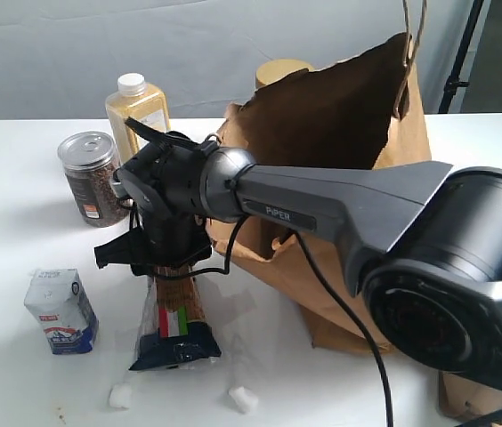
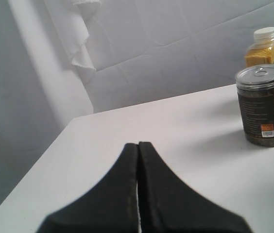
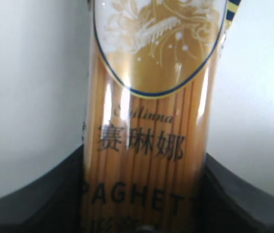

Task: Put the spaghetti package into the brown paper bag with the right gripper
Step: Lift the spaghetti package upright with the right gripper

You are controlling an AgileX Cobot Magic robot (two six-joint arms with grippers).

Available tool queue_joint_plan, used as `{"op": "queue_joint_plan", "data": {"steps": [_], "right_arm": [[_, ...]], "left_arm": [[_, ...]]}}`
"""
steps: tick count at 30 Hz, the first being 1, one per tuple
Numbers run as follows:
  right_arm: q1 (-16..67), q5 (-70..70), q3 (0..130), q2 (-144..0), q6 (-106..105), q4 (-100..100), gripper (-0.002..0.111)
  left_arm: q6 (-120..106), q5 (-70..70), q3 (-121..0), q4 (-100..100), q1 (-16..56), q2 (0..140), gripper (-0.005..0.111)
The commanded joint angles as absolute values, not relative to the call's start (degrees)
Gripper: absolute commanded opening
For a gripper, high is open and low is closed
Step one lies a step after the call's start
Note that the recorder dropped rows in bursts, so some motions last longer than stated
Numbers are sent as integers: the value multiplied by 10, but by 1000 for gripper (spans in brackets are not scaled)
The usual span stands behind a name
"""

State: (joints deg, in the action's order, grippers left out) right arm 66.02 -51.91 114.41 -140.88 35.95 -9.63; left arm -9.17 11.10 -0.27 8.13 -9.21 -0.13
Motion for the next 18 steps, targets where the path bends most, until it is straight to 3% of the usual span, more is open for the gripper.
{"op": "queue_joint_plan", "data": {"steps": [1, 18], "right_arm": [[661, -508, 1141, -1377, 348, -81, 0], [673, -511, 1141, -1149, 338, -163, 0]], "left_arm": [[-90, 105, 0, 102, -91, 0, 0], [-90, 105, 0, 102, -91, 0, 0]]}}
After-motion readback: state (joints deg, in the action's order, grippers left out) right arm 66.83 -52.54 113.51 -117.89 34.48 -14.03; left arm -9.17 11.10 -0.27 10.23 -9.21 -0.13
